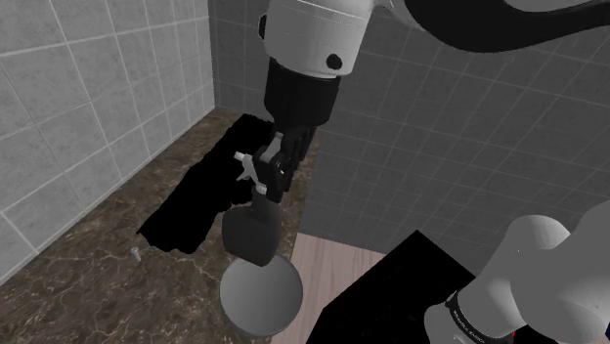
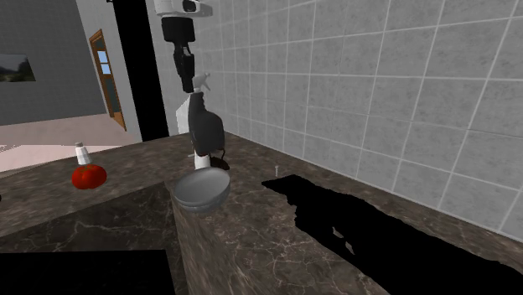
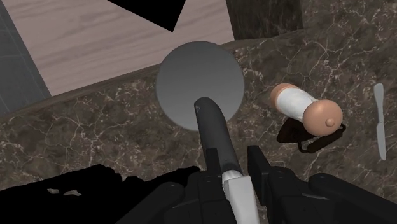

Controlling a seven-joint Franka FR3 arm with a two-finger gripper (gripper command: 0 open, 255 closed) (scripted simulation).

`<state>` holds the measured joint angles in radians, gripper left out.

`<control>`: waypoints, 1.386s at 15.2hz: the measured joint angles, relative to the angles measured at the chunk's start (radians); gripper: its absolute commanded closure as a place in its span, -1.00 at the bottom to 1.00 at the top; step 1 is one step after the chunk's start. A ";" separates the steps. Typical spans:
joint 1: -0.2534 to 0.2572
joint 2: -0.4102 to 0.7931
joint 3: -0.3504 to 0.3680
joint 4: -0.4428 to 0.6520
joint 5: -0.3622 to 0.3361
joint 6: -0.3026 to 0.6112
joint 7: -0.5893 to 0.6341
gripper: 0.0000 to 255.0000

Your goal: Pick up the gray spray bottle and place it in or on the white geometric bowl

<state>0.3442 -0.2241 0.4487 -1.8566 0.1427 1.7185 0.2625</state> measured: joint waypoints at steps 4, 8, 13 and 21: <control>0.002 -0.001 0.004 -0.053 0.002 0.052 -0.002 1.00; 0.004 -0.007 0.006 -0.110 0.007 0.104 -0.006 1.00; 0.007 -0.006 0.010 -0.180 0.010 0.174 -0.011 1.00; 0.009 -0.002 0.015 -0.227 0.012 0.226 -0.012 1.00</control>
<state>0.3528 -0.2264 0.4634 -2.0839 0.1543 1.9441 0.2503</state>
